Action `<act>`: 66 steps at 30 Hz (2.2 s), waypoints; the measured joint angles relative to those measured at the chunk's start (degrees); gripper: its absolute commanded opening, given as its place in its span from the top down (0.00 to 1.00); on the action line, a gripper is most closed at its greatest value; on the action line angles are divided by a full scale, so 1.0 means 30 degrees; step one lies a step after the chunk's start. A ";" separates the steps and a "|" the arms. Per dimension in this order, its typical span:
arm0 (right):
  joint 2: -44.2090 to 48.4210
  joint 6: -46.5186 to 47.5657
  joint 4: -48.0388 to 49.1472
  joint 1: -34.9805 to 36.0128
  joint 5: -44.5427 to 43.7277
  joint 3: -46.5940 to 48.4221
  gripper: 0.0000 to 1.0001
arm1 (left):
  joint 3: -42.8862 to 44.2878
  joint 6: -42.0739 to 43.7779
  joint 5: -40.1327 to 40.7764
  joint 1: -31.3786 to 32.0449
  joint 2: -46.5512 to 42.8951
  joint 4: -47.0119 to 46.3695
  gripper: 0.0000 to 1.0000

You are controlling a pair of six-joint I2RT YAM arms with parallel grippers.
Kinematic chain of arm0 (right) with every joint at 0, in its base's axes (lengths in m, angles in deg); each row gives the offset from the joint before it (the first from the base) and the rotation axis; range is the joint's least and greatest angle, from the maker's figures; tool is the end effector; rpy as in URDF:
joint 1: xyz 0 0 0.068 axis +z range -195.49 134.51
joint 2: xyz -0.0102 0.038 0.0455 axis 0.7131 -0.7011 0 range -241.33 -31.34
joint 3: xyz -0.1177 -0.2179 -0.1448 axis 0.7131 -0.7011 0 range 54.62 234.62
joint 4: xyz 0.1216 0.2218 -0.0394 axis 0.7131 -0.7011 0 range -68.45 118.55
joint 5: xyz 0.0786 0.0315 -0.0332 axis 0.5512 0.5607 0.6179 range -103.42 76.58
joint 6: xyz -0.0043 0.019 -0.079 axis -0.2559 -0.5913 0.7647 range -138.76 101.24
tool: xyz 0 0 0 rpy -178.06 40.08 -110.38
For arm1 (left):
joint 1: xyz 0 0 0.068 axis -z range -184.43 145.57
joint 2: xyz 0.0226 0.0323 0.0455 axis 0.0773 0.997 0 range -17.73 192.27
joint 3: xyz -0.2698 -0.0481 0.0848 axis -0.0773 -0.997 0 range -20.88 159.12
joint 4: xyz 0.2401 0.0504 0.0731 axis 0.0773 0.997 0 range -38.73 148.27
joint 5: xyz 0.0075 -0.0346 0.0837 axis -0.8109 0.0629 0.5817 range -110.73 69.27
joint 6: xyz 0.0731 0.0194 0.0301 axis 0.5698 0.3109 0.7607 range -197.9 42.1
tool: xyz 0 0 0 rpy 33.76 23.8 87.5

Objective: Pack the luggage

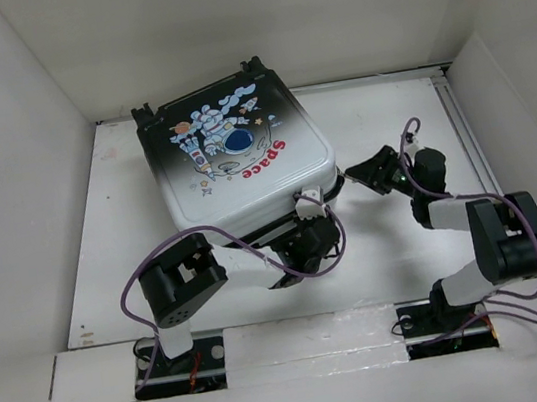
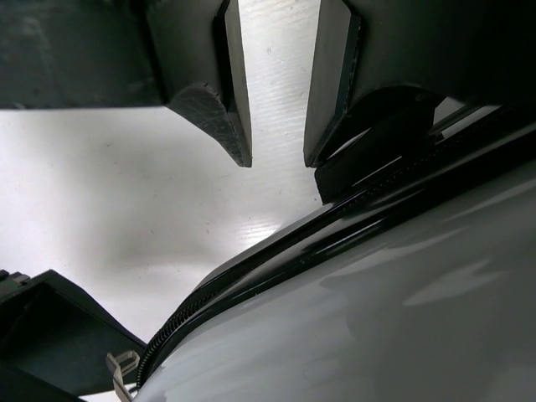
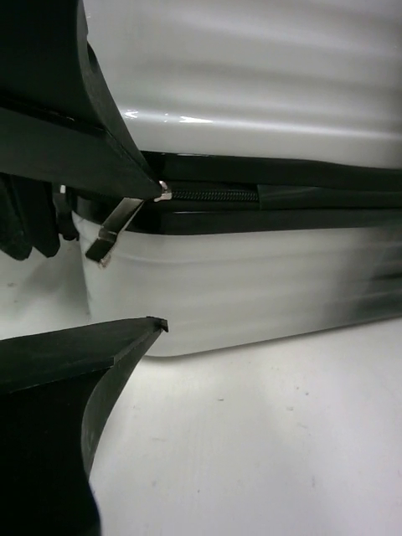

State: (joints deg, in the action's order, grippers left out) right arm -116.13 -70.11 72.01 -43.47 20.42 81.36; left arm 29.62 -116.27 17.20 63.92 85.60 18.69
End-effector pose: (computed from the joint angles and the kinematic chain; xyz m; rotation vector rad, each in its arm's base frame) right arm 0.2990 0.0498 0.1862 0.3865 1.9107 1.1747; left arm 0.1872 -0.3541 0.1852 0.0504 1.8985 -0.6543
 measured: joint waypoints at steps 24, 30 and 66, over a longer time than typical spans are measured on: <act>-0.2419 -0.2091 0.6798 -0.0940 0.5785 -0.1020 0.71 | 0.0000 0.0022 -0.0087 -0.0007 0.0000 -0.0233 0.77; -0.2616 -0.2863 0.8378 -0.0933 0.5945 -0.1406 0.92 | 0.0000 0.0029 -0.0080 -0.0007 0.0000 -0.0240 0.77; 0.8568 0.6025 -0.7067 0.3169 -0.0678 -0.2470 1.00 | 0.0248 0.1588 -0.1056 -0.0845 -0.1042 -0.0386 0.68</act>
State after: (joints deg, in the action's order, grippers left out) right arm -90.43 -52.04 50.81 -33.96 18.39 73.95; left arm 30.36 -111.50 14.03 61.39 82.48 17.54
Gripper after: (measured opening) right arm 0.178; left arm 0.284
